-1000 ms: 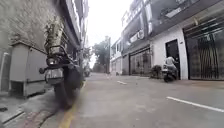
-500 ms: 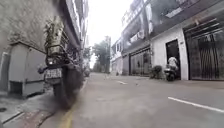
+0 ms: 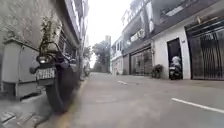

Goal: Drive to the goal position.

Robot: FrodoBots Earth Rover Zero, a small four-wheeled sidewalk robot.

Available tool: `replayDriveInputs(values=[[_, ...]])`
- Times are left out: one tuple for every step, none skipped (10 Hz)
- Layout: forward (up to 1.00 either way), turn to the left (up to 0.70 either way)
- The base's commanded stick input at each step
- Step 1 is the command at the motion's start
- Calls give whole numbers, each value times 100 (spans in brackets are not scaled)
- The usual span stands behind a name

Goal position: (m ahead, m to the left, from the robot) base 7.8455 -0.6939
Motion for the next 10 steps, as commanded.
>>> replayDriveInputs(values=[[50, 0], [50, 0], [50, 0], [50, 0], [50, 0], [50, 0], [50, 0], [50, 0], [50, 0], [50, 0]])
